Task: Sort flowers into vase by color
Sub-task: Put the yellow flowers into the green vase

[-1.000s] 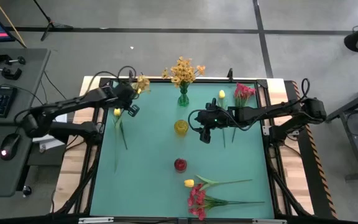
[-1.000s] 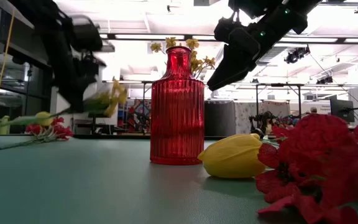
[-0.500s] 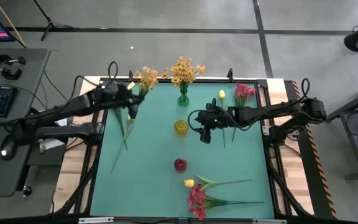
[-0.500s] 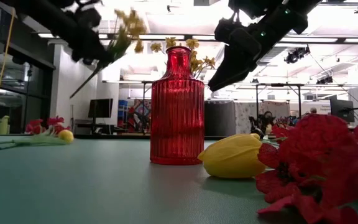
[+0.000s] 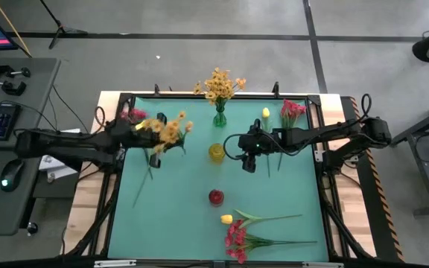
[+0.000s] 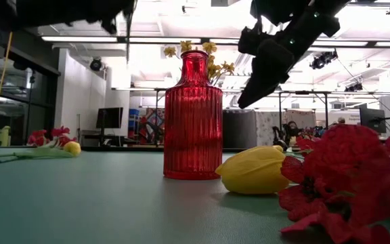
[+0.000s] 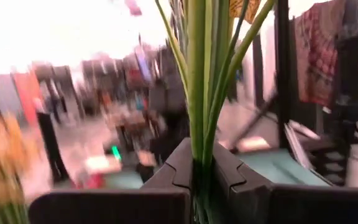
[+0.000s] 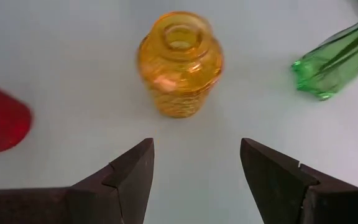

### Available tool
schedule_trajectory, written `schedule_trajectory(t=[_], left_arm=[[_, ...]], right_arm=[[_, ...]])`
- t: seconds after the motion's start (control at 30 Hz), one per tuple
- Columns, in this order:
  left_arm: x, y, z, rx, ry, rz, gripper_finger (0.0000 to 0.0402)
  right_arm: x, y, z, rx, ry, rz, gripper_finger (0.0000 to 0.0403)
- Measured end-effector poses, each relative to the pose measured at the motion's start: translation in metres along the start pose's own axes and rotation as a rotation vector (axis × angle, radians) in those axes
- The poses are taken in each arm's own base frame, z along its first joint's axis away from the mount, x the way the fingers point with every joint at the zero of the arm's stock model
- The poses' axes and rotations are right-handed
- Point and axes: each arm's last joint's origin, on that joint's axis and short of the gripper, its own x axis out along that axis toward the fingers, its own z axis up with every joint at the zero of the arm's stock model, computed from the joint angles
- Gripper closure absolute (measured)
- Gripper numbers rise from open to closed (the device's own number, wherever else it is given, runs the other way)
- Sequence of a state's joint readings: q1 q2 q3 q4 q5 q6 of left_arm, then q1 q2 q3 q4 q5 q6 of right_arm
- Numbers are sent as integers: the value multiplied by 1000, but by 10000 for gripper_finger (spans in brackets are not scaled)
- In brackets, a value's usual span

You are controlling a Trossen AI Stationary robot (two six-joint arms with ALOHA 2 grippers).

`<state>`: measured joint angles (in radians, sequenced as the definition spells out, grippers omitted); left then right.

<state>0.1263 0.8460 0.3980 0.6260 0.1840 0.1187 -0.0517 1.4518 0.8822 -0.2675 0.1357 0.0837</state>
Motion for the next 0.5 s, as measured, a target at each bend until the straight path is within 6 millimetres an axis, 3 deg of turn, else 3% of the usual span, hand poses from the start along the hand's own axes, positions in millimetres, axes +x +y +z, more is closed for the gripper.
schedule_trajectory(t=[0.1, 0.23, 0.5], left_arm=[[8, 1, 3, 119, -93, 75, 398], [23, 6, -8, 186, -158, 143, 398], [53, 23, -52, 225, -246, 228, 398]], right_arm=[[0, -2, 1, -5, -10, -76, 174], [-1, -5, 1, -5, -17, -163, 174], [-2, -9, 4, 5, -60, -328, 174]])
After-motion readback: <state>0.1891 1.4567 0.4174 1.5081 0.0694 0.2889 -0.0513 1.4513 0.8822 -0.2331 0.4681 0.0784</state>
